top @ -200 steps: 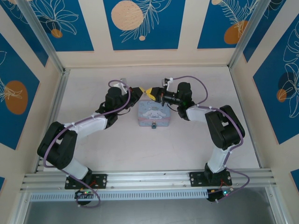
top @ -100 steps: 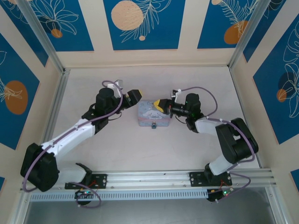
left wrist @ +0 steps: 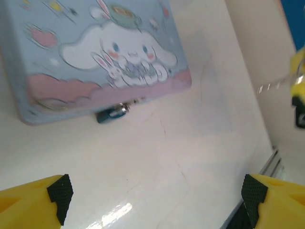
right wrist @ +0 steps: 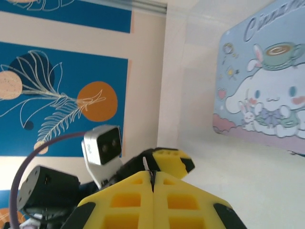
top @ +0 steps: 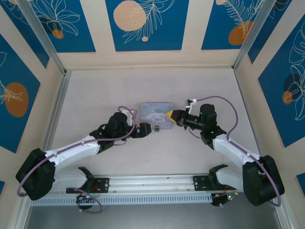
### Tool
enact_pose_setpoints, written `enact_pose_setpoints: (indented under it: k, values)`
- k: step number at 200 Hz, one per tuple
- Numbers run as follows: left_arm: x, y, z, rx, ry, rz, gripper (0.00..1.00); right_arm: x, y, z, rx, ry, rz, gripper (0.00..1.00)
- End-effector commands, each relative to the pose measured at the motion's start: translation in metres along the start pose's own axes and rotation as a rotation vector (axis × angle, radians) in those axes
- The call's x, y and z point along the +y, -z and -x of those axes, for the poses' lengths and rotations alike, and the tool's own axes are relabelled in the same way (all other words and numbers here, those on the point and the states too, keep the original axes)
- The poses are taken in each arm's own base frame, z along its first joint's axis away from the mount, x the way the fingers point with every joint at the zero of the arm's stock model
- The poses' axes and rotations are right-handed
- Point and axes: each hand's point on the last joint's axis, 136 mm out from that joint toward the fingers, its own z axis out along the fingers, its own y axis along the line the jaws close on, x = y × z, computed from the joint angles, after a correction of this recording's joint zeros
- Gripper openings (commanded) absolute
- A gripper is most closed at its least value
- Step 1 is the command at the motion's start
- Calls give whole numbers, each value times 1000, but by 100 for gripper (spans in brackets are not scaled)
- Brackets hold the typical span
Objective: Unlock a padlock with a key
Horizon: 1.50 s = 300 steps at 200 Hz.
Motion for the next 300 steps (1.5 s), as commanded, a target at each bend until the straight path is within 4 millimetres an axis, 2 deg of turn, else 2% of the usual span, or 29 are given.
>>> enact_pose_setpoints:
  k: [1,45,84,125,185,244,271,300]
  values:
    - [-1,-15,-12,8,-100,26,92,-21,8,-3,-15,-28,-75,0]
    - [6,-47,-31,38,-103,56,93,-41,17,-5,-48,-64,-109,0]
    - [6,-64,-26,25,-109,58,92,-55,16,-8,-43,-85,-112,0]
    - [12,-74,-27,11,-98,70,92,-56,14,-4,-37,-78,-93,0]
    - [24,-54,-7,-81,-111,151,94,-62,2,-24,52,-62,-73,0]
    - [37,-14,28,-198,-90,213,97,-78,-16,-45,149,-63,-75,0]
    - [41,-1,38,-226,-81,225,99,-88,-20,-44,161,-70,-91,0]
    - [41,2,42,-221,-77,220,100,-93,-24,-29,151,-81,-92,0]
